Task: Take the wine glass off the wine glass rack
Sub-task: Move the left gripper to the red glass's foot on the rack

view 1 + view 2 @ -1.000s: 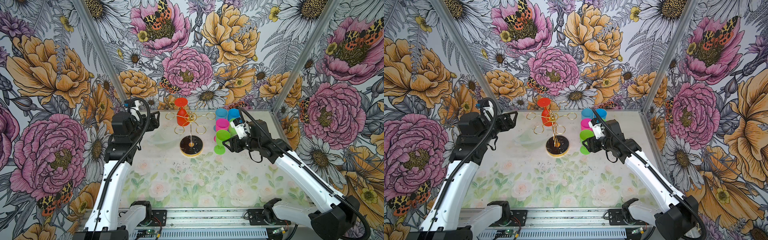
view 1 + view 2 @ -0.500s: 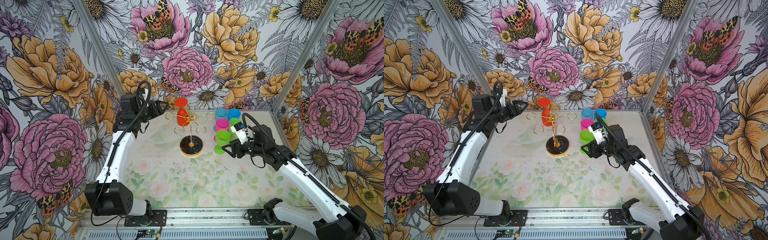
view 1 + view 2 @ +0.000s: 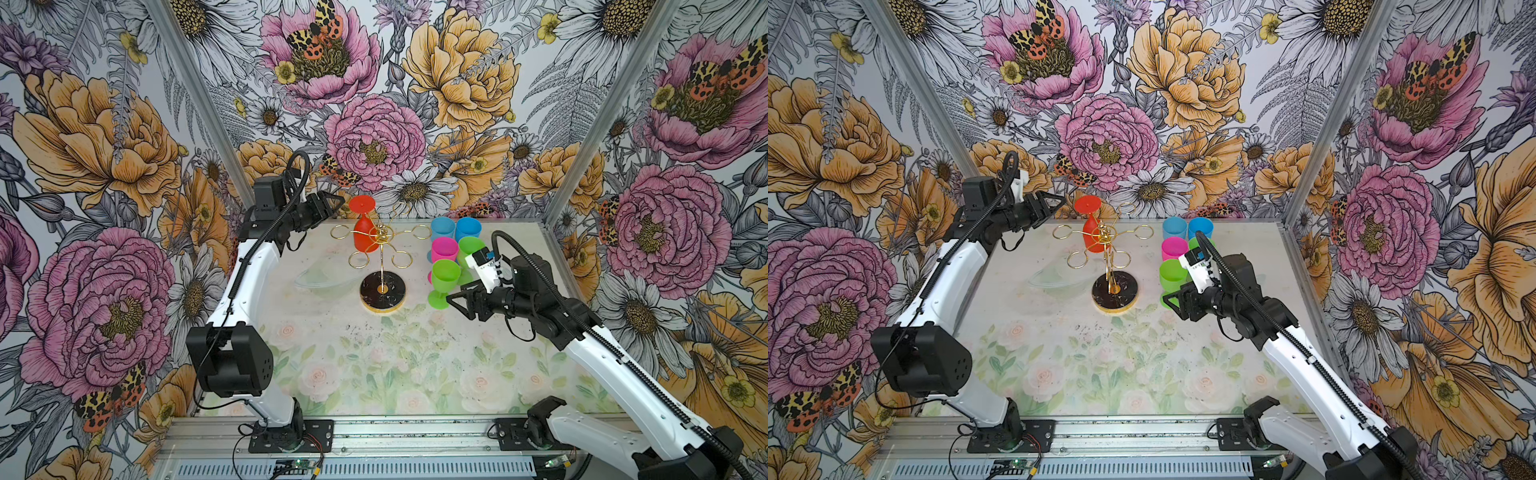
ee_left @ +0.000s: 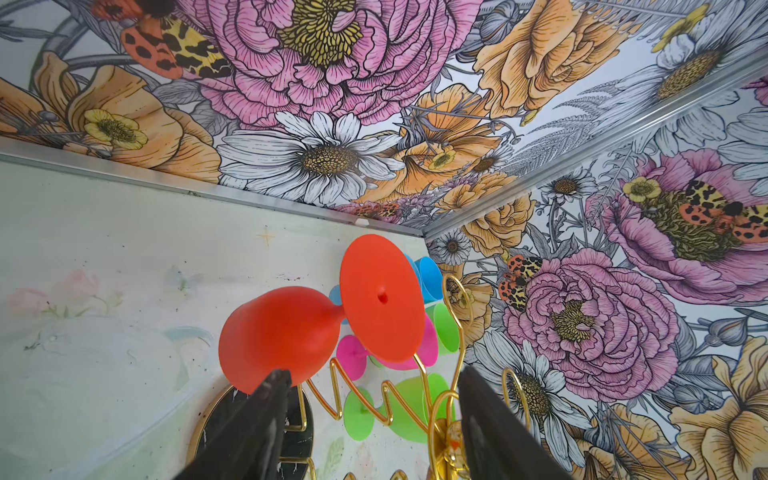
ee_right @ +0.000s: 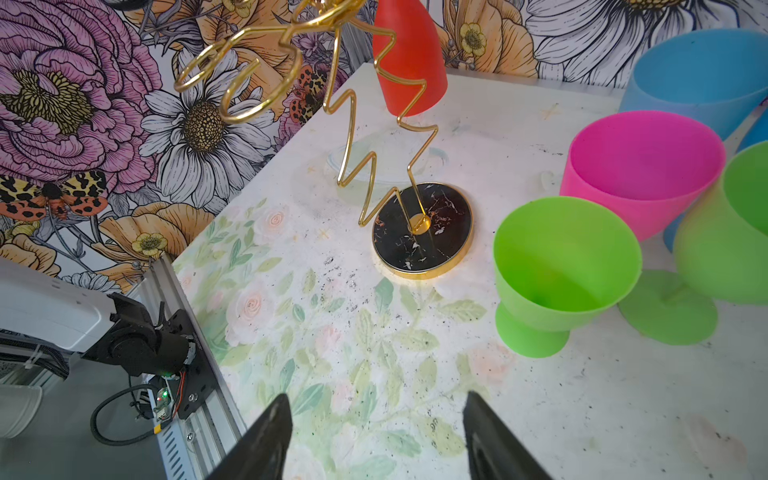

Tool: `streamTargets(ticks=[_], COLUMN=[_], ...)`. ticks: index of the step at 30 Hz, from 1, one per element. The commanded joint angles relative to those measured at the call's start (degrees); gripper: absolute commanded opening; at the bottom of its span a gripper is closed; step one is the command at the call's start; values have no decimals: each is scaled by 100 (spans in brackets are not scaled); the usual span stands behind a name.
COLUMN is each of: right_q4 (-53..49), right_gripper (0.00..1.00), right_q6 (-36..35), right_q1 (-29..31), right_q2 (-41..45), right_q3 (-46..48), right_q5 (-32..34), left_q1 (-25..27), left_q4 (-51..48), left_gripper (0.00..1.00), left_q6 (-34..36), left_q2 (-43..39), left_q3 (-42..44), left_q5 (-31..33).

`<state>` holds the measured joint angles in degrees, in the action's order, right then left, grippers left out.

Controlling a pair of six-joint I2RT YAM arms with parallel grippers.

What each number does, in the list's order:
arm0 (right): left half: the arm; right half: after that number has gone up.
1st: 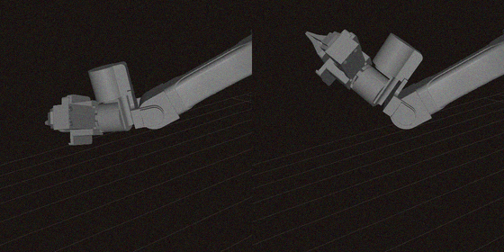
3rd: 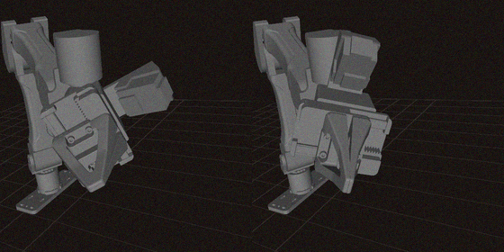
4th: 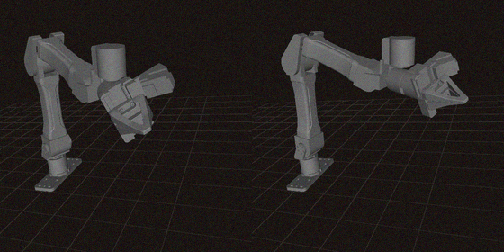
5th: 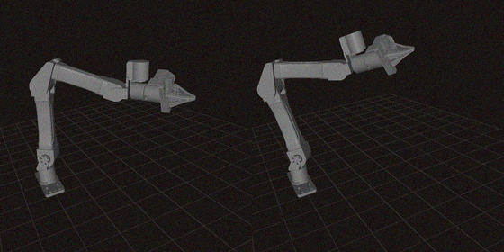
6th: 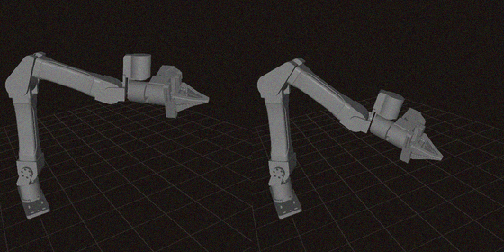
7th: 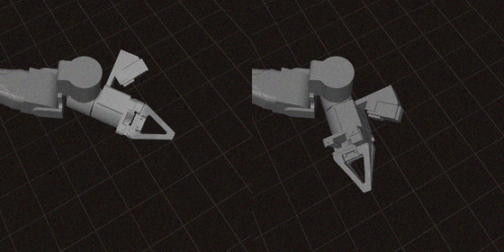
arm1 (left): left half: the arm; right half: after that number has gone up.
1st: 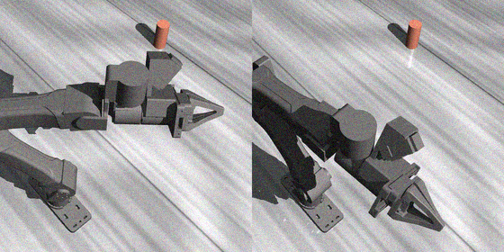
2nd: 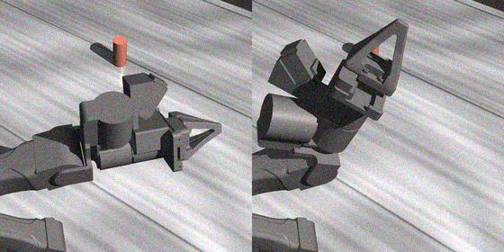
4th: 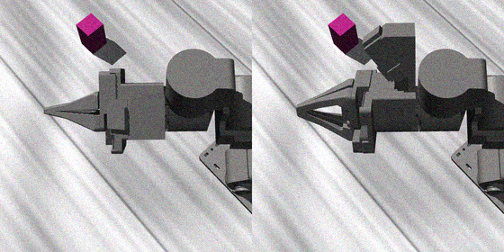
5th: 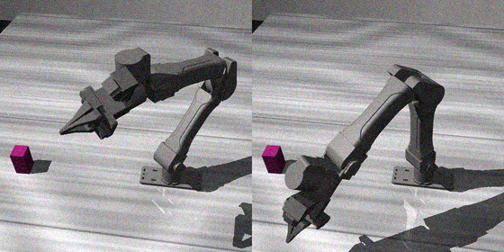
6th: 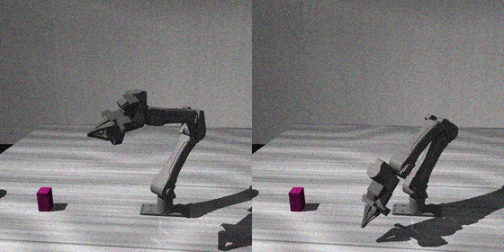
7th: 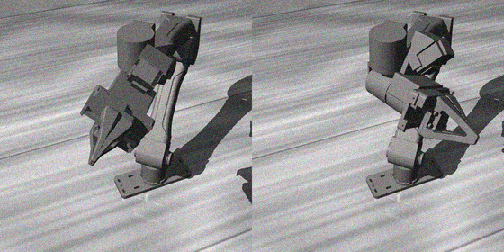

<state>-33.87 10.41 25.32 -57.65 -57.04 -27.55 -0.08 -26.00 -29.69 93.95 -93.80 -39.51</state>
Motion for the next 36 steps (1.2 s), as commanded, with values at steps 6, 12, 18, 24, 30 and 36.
streamTargets(ticks=[6, 12, 18, 24, 30, 36], right_q4=[144, 143, 144, 146, 152, 161], right_gripper=[66, 66, 66, 66, 66, 66], right_q6=[45, 74, 75, 56, 52, 49], right_q1=[44, 47, 46, 46, 44, 45], right_q2=[282, 411, 454, 433, 416, 411], right_q3=[45, 32, 52, 40, 7, -2], right_q5=[-119, -128, -89, -22, -6, 20], left_q1=[146, 209, 279, 313, 320, 323], left_q4=[11, -73, -90, -90, -173, -171], left_gripper=[61, 59, 55, 47, 42, 37], left_q6=[-96, -185, -173, -176, -181, -194], left_q2=[504, 812, 940, 950, 980, 977], left_q3=[-605, -862, -877, -851, -852, -842], left_q5=[-373, -458, -478, -532, -542, -536])
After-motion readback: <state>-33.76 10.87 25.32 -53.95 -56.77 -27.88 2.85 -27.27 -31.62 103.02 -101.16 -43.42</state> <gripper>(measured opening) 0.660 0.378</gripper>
